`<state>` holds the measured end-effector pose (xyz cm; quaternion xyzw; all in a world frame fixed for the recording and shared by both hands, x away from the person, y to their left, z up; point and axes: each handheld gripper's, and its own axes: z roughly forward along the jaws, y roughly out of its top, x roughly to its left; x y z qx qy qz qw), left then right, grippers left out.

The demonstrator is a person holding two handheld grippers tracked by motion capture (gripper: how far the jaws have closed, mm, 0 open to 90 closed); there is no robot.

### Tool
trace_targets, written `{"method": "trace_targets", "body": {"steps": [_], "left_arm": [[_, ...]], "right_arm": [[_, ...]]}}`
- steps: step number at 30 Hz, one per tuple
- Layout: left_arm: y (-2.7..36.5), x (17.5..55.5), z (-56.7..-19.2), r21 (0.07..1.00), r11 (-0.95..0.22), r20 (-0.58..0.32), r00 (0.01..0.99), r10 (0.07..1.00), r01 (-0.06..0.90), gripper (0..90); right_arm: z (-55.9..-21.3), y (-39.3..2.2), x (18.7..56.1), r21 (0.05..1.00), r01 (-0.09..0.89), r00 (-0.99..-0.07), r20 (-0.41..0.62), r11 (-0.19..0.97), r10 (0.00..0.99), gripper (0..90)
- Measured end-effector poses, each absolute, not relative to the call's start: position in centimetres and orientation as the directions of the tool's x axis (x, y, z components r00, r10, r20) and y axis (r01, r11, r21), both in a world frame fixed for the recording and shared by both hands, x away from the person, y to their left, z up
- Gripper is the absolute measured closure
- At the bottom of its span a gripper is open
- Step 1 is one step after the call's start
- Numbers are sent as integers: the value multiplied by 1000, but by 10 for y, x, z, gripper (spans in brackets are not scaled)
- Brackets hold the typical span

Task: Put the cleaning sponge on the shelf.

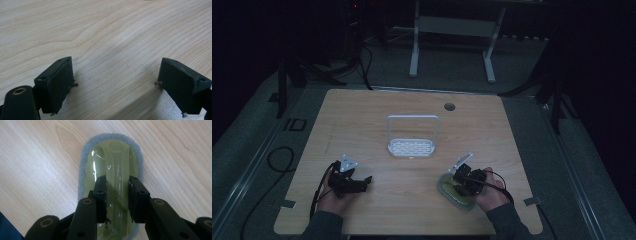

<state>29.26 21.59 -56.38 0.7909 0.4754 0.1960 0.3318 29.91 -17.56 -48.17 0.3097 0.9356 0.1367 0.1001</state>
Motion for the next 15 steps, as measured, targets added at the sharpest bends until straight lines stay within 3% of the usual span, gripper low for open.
{"method": "trace_targets", "body": {"steps": [15], "left_arm": [[216, 293, -564, 711, -328, -5, 471, 882, 622, 132]], "right_arm": [[-472, -162, 301, 280, 410, -869, -170, 868, 465, 714]]}}
